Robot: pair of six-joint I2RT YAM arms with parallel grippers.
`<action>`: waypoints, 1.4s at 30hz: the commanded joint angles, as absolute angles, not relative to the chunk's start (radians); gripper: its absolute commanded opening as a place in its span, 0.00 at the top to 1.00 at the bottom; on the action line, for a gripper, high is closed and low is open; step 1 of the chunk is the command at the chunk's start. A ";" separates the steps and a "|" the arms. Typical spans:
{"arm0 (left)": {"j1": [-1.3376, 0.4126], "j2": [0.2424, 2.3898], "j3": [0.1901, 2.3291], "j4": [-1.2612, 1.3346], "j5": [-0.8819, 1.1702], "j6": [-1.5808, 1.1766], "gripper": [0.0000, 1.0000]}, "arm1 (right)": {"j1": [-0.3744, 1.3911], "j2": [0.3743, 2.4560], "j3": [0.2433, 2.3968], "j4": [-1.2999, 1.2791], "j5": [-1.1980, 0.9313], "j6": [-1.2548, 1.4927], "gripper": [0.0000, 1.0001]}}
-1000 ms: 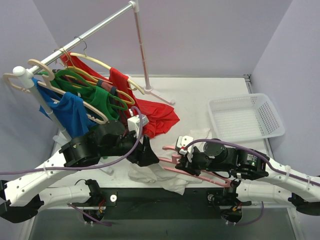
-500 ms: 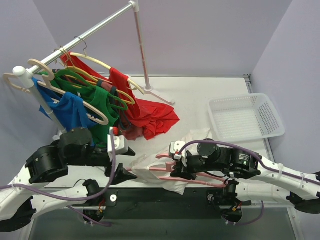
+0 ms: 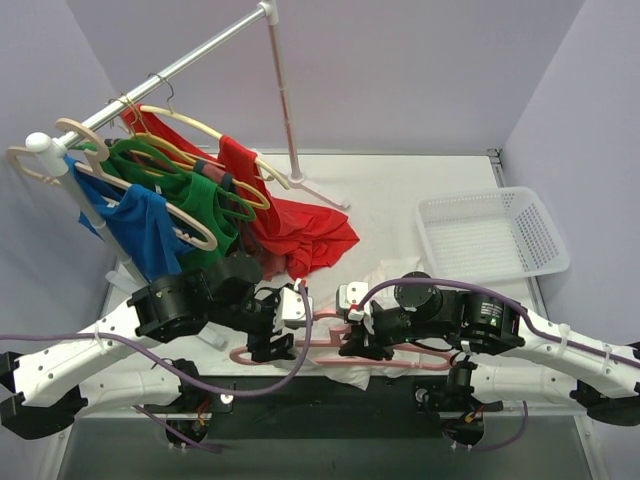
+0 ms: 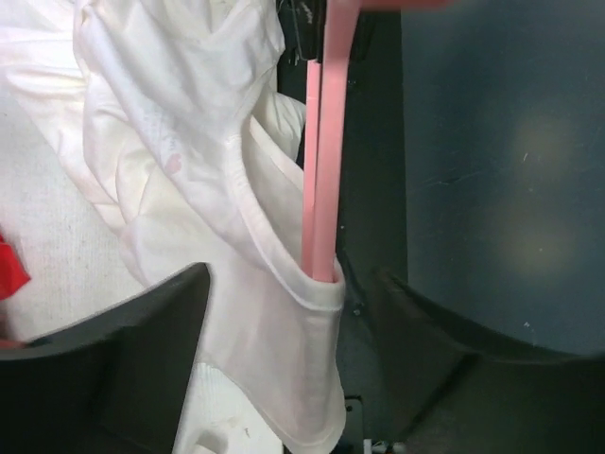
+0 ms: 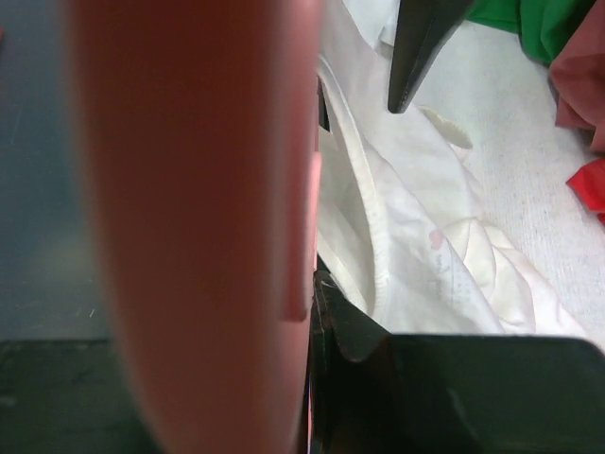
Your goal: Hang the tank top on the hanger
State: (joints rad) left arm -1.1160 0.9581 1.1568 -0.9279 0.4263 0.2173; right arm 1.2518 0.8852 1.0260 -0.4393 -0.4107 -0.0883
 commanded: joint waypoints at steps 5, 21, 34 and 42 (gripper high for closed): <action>-1.140 0.928 1.066 -0.778 0.351 0.160 1.00 | 1.264 0.851 1.043 -0.354 -0.381 -0.075 1.00; -1.095 0.609 0.853 -0.626 0.008 -0.333 1.00 | 1.258 0.568 1.029 -0.463 0.336 0.340 0.12; -1.035 0.617 0.890 -0.558 -0.040 -0.620 1.00 | 1.477 0.851 0.983 -0.773 0.455 0.508 0.00; -1.028 0.634 0.930 -0.581 -0.058 -0.624 1.00 | 1.627 1.158 1.003 -0.915 0.551 0.682 0.05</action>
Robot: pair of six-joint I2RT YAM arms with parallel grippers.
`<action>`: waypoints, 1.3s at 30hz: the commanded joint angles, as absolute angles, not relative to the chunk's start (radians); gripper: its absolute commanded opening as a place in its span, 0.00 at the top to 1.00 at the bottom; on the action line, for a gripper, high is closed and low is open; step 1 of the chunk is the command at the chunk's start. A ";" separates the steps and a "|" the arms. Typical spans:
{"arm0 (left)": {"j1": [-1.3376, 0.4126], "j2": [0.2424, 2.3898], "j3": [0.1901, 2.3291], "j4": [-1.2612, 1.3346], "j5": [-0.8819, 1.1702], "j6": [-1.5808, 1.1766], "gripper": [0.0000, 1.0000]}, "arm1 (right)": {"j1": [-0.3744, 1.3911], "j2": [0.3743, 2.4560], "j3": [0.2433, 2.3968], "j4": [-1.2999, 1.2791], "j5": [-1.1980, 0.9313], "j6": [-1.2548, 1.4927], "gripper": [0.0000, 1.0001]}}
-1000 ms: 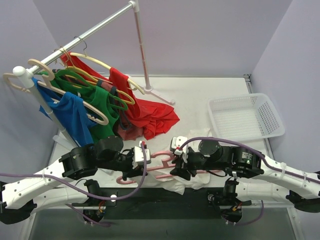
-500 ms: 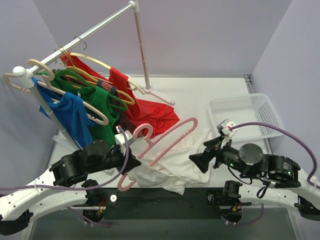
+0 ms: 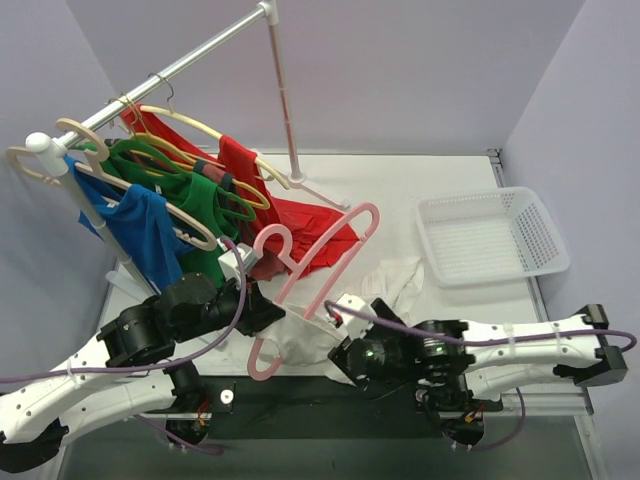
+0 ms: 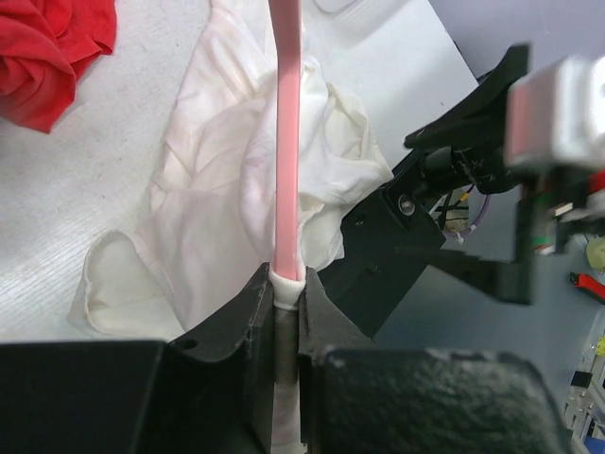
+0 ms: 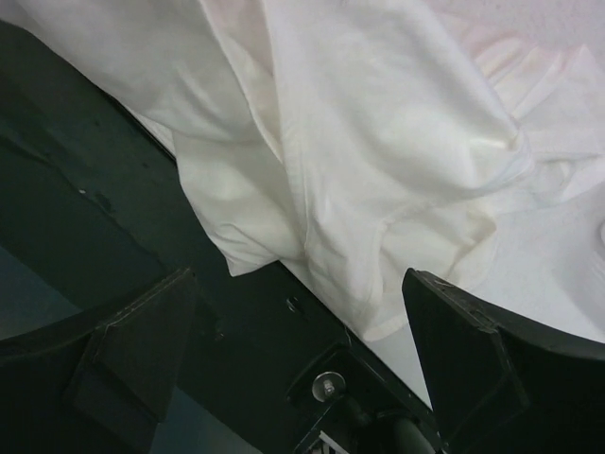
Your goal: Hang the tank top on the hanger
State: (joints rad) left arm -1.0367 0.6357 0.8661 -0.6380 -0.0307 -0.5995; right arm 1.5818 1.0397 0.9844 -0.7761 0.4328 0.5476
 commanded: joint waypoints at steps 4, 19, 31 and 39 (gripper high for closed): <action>-1.020 0.634 0.948 -0.597 -0.060 -0.617 1.00 | 1.657 1.239 0.989 -0.971 0.577 0.756 0.14; -1.006 0.634 0.965 -0.601 -0.049 -0.604 1.00 | 1.632 1.216 0.810 -0.853 0.522 0.793 0.62; -0.999 0.637 0.980 -0.615 -0.025 -0.597 1.00 | 1.482 1.083 0.704 -0.715 0.476 0.706 0.79; -0.993 0.626 0.974 -0.637 -0.008 -0.571 1.00 | 1.474 0.971 0.710 -0.745 0.517 0.712 1.00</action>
State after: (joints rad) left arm -1.0035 0.6411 0.9249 -0.6540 -0.0250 -0.5938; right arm 1.4780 1.0561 0.7082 -0.7116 0.4644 0.7040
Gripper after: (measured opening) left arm 0.172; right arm 0.024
